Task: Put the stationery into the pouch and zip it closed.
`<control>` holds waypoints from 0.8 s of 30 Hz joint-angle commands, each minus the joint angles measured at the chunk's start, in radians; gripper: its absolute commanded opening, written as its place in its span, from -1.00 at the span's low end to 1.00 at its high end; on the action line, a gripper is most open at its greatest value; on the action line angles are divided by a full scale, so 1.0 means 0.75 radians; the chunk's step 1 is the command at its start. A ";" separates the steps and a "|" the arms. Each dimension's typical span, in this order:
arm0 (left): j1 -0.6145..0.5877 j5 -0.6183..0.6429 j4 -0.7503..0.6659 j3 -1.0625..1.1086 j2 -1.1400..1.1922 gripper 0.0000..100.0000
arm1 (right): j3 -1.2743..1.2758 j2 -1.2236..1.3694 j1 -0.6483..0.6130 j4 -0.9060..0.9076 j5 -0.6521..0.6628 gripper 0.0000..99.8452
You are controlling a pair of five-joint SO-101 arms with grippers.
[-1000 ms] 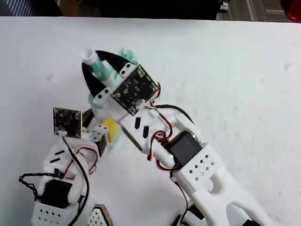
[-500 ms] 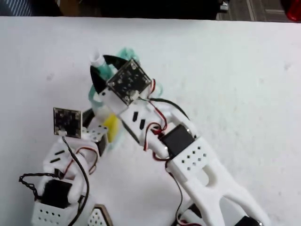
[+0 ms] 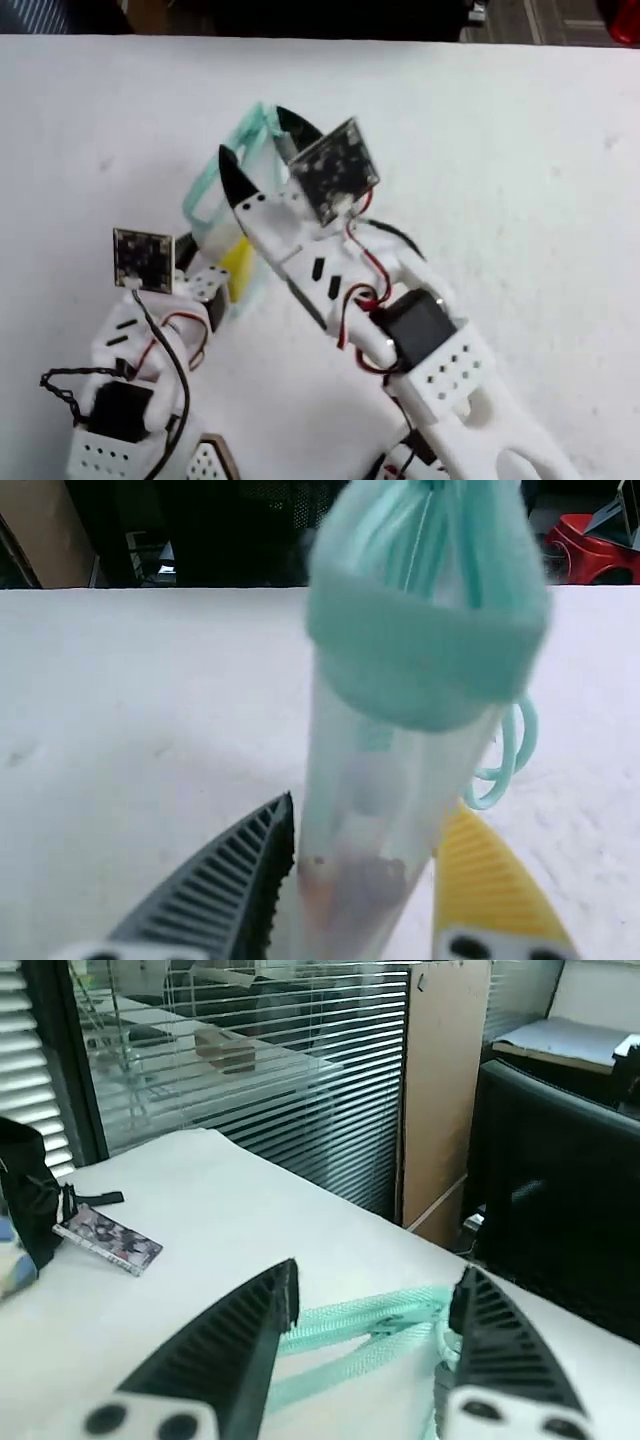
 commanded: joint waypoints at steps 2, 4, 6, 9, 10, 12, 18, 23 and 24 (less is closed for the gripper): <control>-0.005 0.010 -0.035 -0.037 -0.001 -0.53 | -0.313 0.081 0.011 0.251 -0.143 -0.56; -0.005 0.008 -0.033 -0.037 -0.001 -0.53 | -0.462 0.173 0.007 0.379 -0.215 -0.55; -0.003 0.008 -0.033 -0.037 -0.001 -0.53 | -0.628 0.289 0.007 0.517 -0.276 -0.55; 0.028 0.008 -0.029 -0.035 -0.001 -0.53 | -0.896 0.484 0.003 0.772 -0.358 -0.55; 0.038 0.008 -0.027 -0.035 -0.001 -0.53 | -0.988 0.551 0.001 0.860 -0.383 -0.55; 0.046 0.008 -0.027 -0.035 -0.001 -0.53 | -1.178 0.680 -0.021 1.022 -0.428 -0.55; 0.042 0.008 -0.027 -0.035 -0.001 -0.53 | -1.626 1.008 -0.058 1.370 -0.642 -0.25; 0.040 0.008 -0.027 -0.035 -0.001 -0.53 | -1.823 1.186 -0.073 1.423 -0.685 -0.23; 0.042 0.008 -0.027 -0.035 -0.001 -0.53 | -1.860 1.206 -0.073 1.419 -0.685 -0.24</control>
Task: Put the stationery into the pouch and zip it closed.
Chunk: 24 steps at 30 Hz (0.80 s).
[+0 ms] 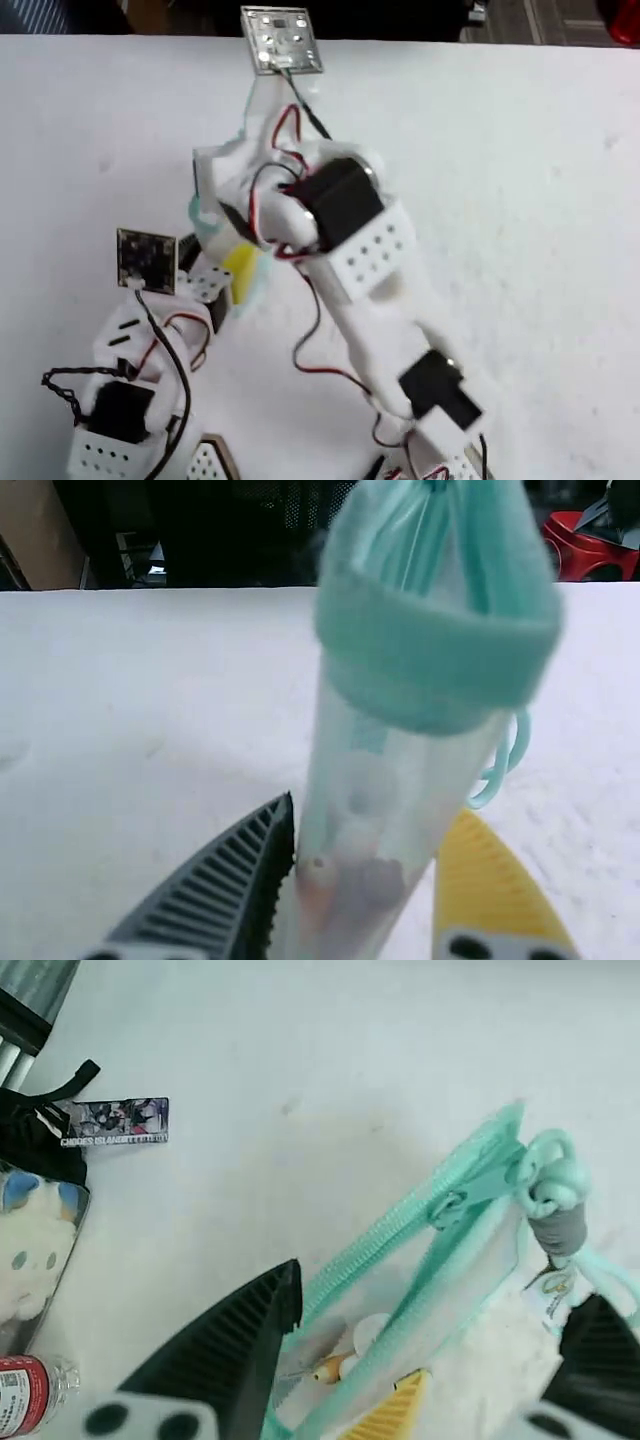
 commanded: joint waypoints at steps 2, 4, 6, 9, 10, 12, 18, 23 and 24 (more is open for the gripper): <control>0.021 0.008 -0.027 -0.033 -0.001 -0.53 | -0.213 0.069 -0.019 0.007 -0.016 -0.24; 0.021 0.008 -0.027 -0.033 -0.001 -0.53 | -0.256 0.083 -0.052 0.015 -0.016 -0.24; 0.021 0.008 -0.027 -0.033 -0.001 -0.53 | -0.262 0.103 -0.069 0.056 -0.016 -0.24; 0.021 0.008 -0.027 -0.035 -0.001 -0.53 | -0.237 0.154 -0.077 0.077 -0.016 -0.24; 0.021 0.008 -0.027 -0.037 -0.001 -0.53 | -0.229 0.173 -0.064 0.077 -0.016 -0.24; 0.019 0.006 -0.027 -0.037 -0.001 -0.53 | -0.219 0.210 -0.046 0.079 -0.018 -0.24; 0.024 -0.033 -0.004 -0.039 -0.001 -0.53 | -0.221 0.228 -0.007 0.079 -0.010 -0.69; 0.026 -0.092 0.061 -0.084 -0.001 -0.53 | -0.219 0.238 0.103 0.079 0.020 -0.92; 0.026 -0.092 0.096 -0.110 -0.001 -0.53 | -0.219 0.238 0.136 0.079 0.035 -0.91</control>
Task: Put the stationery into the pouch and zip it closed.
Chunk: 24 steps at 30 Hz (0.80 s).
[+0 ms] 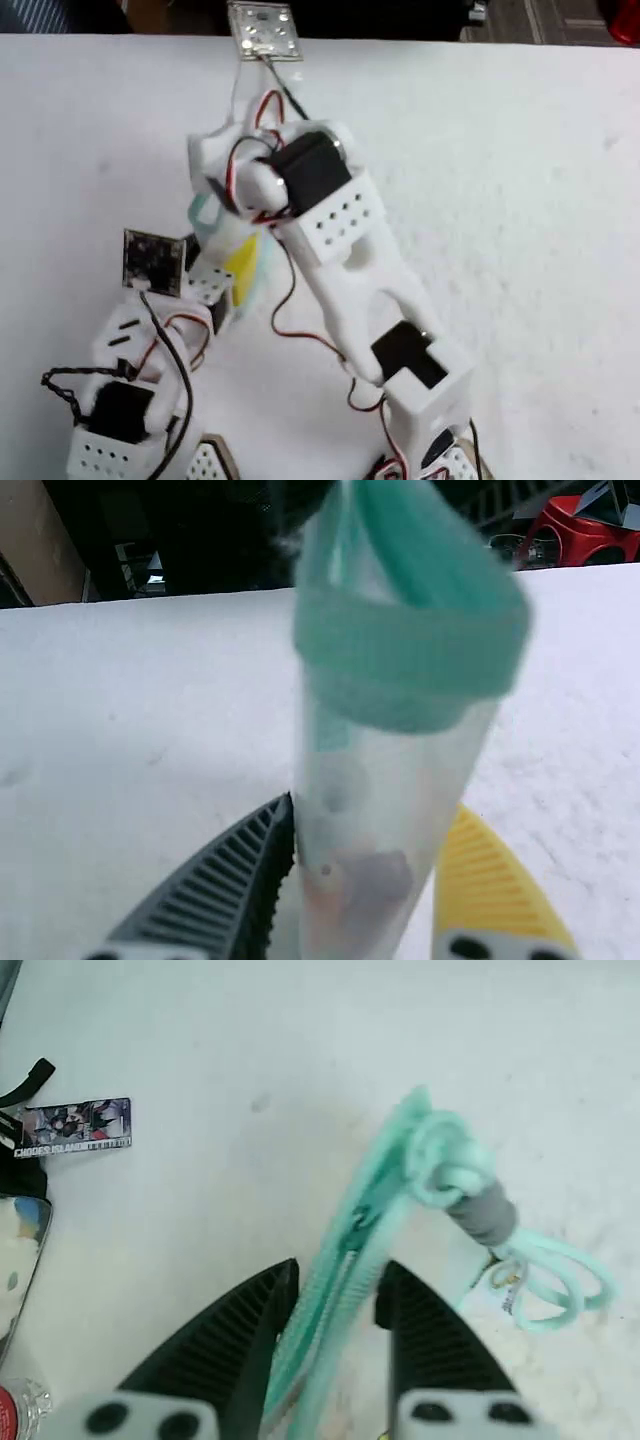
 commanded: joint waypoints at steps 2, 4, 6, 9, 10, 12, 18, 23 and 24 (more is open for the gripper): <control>0.019 -0.023 0.164 -0.168 -0.001 -0.53 | 0.000 -0.009 0.148 0.030 0.072 -0.91; 0.019 -0.023 0.205 -0.203 -0.001 -0.53 | 0.055 -0.009 0.197 0.030 0.137 -0.91; 0.019 -0.025 0.215 -0.215 -0.001 -0.53 | 0.125 -0.009 0.210 0.028 0.260 -0.91; 0.019 -0.025 0.215 -0.215 -0.001 -0.53 | 0.227 -0.009 0.175 0.021 0.536 -0.90; 0.019 -0.025 0.215 -0.215 -0.001 -0.53 | 0.252 -0.009 0.154 0.021 0.616 -0.89; 0.019 -0.025 0.215 -0.215 -0.001 -0.53 | 0.272 -0.009 0.120 0.019 0.712 -0.89; 0.075 -0.027 0.217 -0.211 -0.001 -0.52 | 0.270 -0.009 0.056 -0.015 0.636 -0.68; 0.210 -0.051 0.219 -0.182 -0.001 -0.50 | 0.270 0.024 0.046 -0.017 0.583 -0.65; 0.216 -0.078 0.219 -0.178 -0.001 -0.48 | 0.268 0.042 0.050 -0.019 0.583 -0.72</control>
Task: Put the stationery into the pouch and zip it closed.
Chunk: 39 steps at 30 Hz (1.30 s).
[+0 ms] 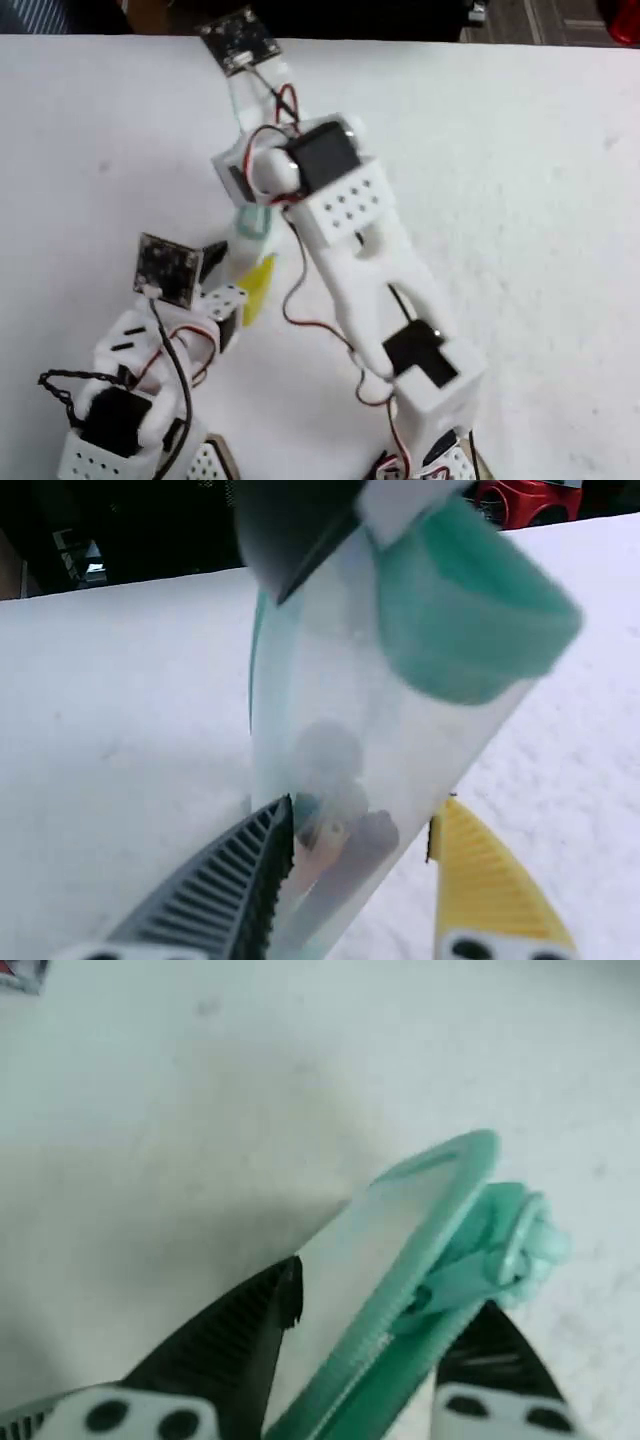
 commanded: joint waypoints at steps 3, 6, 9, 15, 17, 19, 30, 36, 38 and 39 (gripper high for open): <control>0.062 -0.076 0.006 -0.051 -0.001 -0.46 | 0.006 0.071 0.021 -0.013 -0.014 -0.99; 0.062 -0.078 0.006 -0.055 -0.001 -0.46 | -0.002 0.062 0.077 -0.026 -0.014 -0.97; 0.062 -0.084 0.004 -0.055 -0.001 -0.46 | -0.102 0.032 0.148 -0.026 -0.014 -0.97; 0.062 -0.164 0.004 -0.051 -0.001 -0.46 | -0.409 -0.046 0.265 -0.024 -0.014 -0.97; 0.062 -0.172 0.004 -0.051 -0.001 -0.47 | -0.479 -0.060 0.298 -0.024 -0.012 -0.97; 0.062 -0.172 0.004 -0.051 -0.001 -0.47 | -0.536 -0.058 0.326 -0.028 0.047 -0.97; -0.294 -0.096 -0.168 -0.029 -0.001 -0.68 | -0.025 -0.296 0.308 0.062 1.246 -0.97; -0.400 0.084 -0.274 0.035 -0.001 -0.68 | 0.599 -0.611 0.185 0.062 1.553 -0.96; -0.404 0.084 -0.280 0.035 -0.001 -0.68 | 0.773 -0.705 0.161 0.060 1.575 -0.96; -0.402 0.084 -0.280 0.035 -0.001 -0.68 | 0.845 -0.750 0.152 0.056 1.575 -0.96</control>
